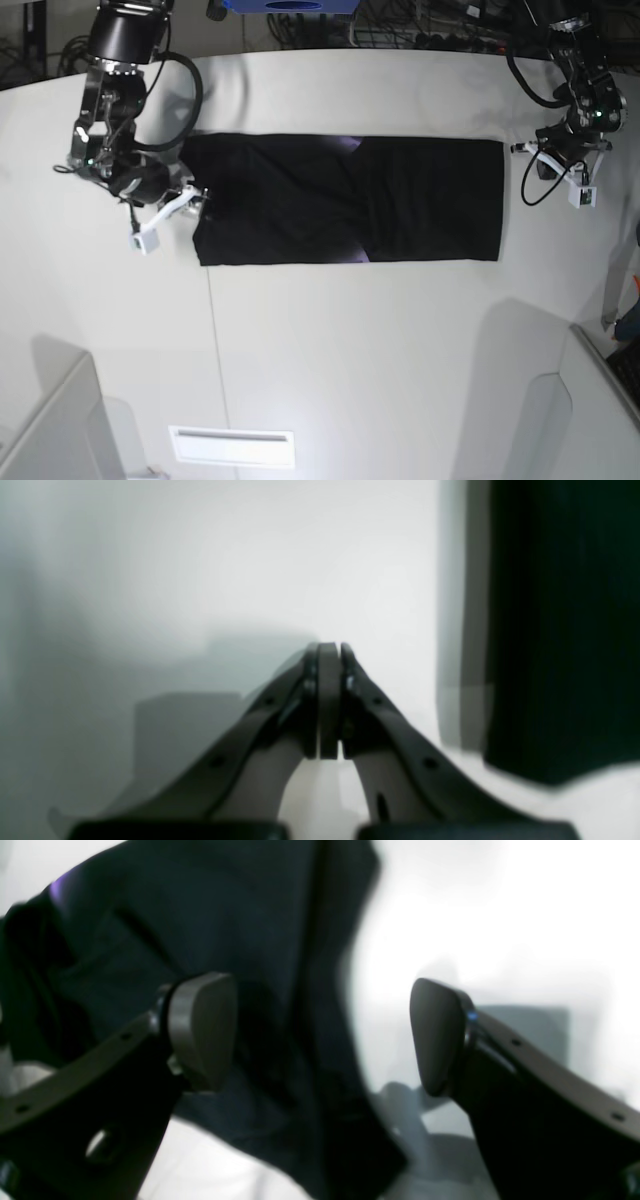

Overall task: Fold the T-shirt properly
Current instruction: 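Grasp the strip's end near the left gripper and fold it inward, then grasp the strip ends with both grippers and fold them toward the middle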

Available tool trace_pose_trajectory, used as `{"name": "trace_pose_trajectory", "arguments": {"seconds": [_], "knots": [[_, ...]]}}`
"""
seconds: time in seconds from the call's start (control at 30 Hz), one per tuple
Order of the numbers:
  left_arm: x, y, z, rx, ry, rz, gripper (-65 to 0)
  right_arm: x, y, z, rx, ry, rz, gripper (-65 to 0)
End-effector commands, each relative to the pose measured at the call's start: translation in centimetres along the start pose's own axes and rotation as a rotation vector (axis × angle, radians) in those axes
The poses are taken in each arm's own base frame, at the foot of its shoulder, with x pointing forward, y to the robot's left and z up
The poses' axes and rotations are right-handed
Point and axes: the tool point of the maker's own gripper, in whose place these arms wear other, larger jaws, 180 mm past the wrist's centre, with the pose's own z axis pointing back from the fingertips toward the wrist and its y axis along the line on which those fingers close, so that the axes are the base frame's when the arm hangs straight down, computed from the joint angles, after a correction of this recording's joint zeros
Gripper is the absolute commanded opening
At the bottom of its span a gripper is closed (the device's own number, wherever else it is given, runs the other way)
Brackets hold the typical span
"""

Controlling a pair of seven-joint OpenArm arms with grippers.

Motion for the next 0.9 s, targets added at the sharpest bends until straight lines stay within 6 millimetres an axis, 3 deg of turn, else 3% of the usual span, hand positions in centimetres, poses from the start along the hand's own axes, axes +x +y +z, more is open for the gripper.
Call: {"name": "trace_pose_trajectory", "arguments": {"seconds": [0.0,0.17,0.23,0.4,0.5,0.6,0.77,0.87], "knots": [[1.2,0.3,0.2,0.007,-0.037,-0.007,-65.0,0.3,0.5,0.1,0.012,-0.005,0.02,-15.6],[0.3,-3.3,-2.1,-0.082,0.02,-0.049,-65.0,-1.5,1.5,-0.7,0.037,0.035,0.005,-15.8],[-0.3,-4.0,-2.5,-0.098,0.036,-0.051,-65.0,-1.6,1.7,-0.8,0.041,0.036,0.006,-18.9],[-1.1,-6.6,-3.1,-0.15,0.062,-0.08,-65.0,-2.0,1.5,-1.5,0.046,0.056,-0.015,-42.8],[-1.7,-8.4,-3.5,-0.191,0.083,-0.121,-65.0,-1.4,0.8,-2.2,0.041,0.07,-0.035,-55.1],[-2.1,-10.0,-3.6,-0.222,0.097,-0.152,-65.0,0.1,-0.6,-1.5,0.009,0.055,-0.011,-65.0],[-2.9,-12.1,-3.8,-0.265,0.115,-0.176,-65.0,2.1,-2.0,-0.5,-0.03,0.037,0.031,-65.0],[-3.7,-14.1,-3.9,-0.311,0.136,-0.213,-65.0,3.6,-1.1,0.4,-0.031,-0.006,0.08,-65.0]]}}
